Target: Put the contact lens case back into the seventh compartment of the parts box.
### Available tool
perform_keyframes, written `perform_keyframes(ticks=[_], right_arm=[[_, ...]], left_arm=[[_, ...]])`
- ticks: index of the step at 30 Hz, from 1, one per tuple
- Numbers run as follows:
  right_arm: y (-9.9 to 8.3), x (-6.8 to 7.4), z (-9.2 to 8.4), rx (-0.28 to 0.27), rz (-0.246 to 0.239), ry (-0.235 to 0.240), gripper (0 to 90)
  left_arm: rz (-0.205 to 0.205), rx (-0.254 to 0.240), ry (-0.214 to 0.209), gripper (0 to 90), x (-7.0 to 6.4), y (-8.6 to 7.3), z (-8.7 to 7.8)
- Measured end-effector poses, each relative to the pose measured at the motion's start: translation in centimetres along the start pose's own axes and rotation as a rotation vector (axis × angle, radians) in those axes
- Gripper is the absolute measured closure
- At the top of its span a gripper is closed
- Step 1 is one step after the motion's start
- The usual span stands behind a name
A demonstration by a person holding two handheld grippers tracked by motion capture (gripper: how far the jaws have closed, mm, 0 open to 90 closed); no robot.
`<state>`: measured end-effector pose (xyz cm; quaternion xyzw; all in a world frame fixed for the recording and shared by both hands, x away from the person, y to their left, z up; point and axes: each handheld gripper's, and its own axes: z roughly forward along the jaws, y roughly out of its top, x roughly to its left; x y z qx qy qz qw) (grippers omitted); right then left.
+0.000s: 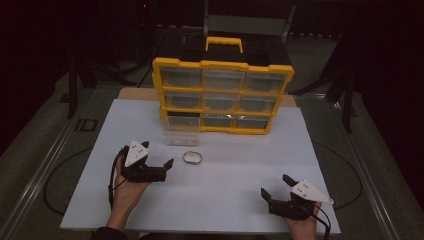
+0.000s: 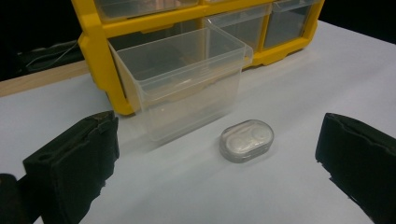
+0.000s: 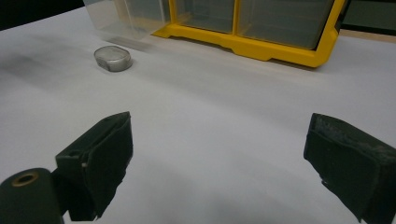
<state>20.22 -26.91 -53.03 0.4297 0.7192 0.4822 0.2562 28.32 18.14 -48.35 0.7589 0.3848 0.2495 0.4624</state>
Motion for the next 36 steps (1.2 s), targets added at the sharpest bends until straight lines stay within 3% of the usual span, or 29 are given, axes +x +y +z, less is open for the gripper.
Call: perform_keyframes(ticks=[9,36], right_arm=[[0.1,0.2,0.1,-0.004,-0.025,-0.007,8.2],[0.1,0.2,0.2,-0.003,-0.029,-0.003,8.2]], left_arm=[[0.003,-0.001,-0.005,0.6,-0.1,0.2,0.9],[0.051,0.037,-0.048,0.6,-1.8,1.4,4.7]])
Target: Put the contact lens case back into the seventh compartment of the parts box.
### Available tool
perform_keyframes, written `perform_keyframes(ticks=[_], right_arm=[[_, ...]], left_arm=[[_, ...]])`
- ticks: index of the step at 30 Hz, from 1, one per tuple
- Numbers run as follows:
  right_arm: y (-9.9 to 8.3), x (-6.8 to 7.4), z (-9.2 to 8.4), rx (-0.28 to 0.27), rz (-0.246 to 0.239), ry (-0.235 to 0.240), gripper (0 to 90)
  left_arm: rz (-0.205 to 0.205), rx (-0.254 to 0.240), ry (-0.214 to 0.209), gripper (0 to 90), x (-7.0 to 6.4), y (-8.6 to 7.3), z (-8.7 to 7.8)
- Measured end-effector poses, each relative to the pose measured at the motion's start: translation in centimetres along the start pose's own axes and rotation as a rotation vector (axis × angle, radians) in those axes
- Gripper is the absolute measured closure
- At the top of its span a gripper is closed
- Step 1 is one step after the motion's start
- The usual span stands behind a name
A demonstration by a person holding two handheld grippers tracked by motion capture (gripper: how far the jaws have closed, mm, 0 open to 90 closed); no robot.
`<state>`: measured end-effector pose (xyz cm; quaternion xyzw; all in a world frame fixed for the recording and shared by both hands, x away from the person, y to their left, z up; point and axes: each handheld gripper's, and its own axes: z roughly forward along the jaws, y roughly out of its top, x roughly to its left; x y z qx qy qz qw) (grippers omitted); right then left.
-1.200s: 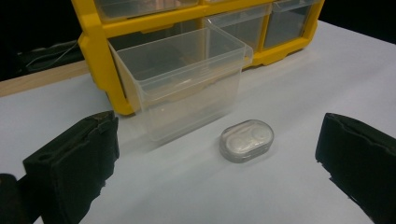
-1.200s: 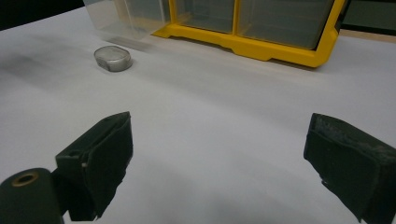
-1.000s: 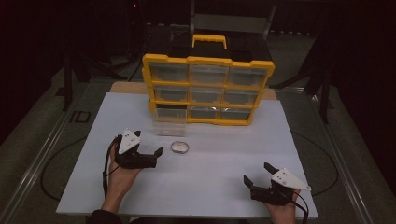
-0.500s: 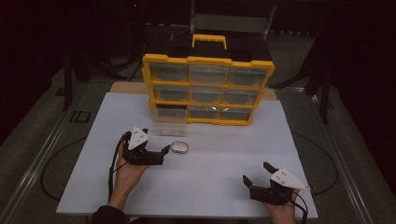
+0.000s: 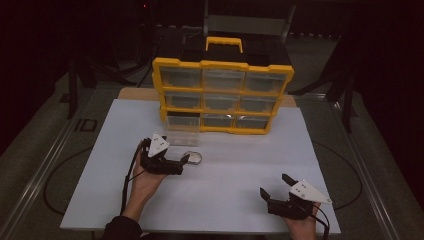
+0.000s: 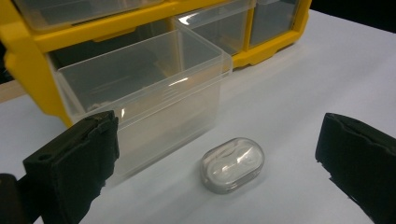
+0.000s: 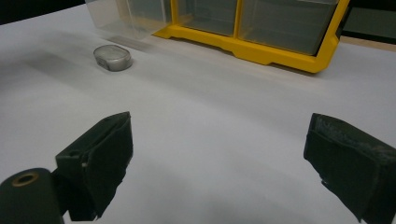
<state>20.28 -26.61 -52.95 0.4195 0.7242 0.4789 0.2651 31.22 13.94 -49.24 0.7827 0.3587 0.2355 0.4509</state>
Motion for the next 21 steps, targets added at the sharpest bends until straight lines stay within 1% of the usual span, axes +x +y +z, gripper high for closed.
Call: perform_keyframes(ticks=[3,7,11,21], right_arm=[[0.0,0.0,0.0,0.001,0.003,0.0,8.2],[0.0,0.0,0.0,0.003,0.005,0.001,8.2],[0.0,0.0,0.0,0.002,0.005,0.003,8.2],[0.0,0.0,0.1,0.002,0.006,0.002,8.2]], left_arm=[[0.016,0.011,-0.008,0.6,-0.2,0.1,0.4],[0.029,0.012,-0.024,0.6,-0.4,0.1,0.9],[0.039,0.018,-0.029,0.6,-0.5,0.2,1.3],[0.045,0.028,-0.041,0.6,-0.8,0.0,2.4]])
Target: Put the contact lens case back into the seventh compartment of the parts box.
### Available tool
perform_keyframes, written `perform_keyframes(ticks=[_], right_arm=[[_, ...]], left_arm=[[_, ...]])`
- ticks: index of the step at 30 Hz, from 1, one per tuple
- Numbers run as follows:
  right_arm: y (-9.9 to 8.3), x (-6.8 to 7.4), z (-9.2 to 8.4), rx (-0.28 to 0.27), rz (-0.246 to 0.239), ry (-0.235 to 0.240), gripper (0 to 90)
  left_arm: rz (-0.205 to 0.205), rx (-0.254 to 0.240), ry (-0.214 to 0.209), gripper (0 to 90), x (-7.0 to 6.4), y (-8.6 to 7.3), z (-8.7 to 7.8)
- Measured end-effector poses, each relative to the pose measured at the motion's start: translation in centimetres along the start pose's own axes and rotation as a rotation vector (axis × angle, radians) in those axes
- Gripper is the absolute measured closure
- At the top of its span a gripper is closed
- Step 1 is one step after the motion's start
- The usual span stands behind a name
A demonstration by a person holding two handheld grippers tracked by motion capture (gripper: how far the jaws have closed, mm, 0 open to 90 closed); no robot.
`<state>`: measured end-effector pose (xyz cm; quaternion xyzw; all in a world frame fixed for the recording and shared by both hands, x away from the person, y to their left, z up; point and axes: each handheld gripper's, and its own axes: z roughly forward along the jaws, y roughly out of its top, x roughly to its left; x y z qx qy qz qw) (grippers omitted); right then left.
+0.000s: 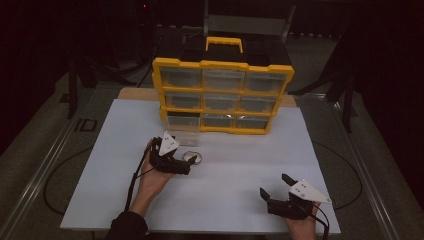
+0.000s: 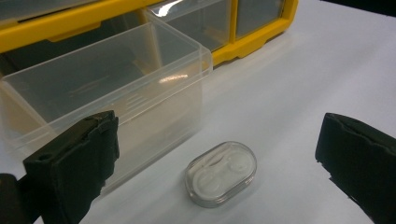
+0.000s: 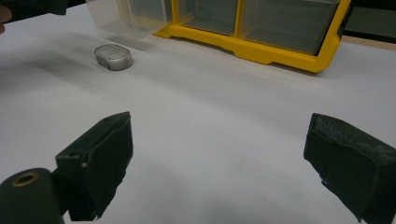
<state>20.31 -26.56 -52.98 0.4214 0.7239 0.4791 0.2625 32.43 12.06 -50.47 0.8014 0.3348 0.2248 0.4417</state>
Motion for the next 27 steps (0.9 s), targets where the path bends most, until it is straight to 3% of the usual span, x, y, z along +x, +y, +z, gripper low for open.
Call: perform_keyframes(ticks=[13,27], right_arm=[[0.0,0.0,0.0,0.0,-0.002,-0.001,8.2],[0.0,0.0,-0.1,-0.001,-0.003,0.002,8.2]], left_arm=[[-0.007,0.025,-0.012,0.6,-0.4,-0.6,2.0],[0.014,0.08,-0.047,1.5,-0.8,-1.4,3.9]])
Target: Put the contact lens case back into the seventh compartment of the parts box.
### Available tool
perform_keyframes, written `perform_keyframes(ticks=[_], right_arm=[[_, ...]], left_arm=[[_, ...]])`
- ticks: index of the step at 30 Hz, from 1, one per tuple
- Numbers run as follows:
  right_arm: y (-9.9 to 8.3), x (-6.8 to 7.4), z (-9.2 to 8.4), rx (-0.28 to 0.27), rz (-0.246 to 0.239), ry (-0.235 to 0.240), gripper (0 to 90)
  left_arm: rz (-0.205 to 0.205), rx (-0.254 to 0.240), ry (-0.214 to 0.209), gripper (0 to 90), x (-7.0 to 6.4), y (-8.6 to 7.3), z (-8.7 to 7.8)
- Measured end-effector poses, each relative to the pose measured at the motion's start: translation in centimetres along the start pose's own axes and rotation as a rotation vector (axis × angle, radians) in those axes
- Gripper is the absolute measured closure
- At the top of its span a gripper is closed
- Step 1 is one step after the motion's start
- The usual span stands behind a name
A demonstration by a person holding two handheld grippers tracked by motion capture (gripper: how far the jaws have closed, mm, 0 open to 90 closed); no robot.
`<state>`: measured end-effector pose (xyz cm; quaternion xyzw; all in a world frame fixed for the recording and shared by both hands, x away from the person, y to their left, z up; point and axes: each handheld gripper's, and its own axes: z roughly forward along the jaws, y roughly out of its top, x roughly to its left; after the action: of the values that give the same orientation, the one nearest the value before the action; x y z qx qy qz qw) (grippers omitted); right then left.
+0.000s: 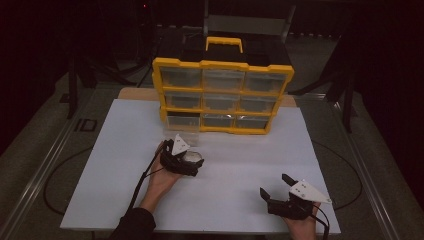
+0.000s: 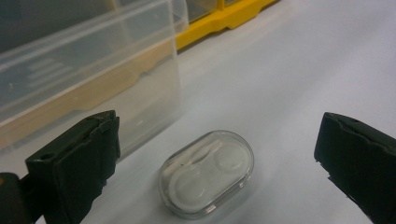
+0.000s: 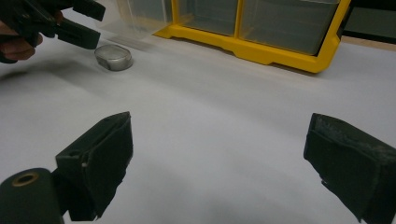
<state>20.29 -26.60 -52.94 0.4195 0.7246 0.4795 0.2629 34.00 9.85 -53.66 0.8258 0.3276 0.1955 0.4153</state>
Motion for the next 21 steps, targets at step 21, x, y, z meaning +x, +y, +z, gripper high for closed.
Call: perform_keyframes(ticks=[21], right_arm=[[0.0,0.0,0.0,0.001,0.0,0.002,8.2]], left_arm=[[0.032,0.132,-0.022,21.3,0.2,-1.1,2.5]])
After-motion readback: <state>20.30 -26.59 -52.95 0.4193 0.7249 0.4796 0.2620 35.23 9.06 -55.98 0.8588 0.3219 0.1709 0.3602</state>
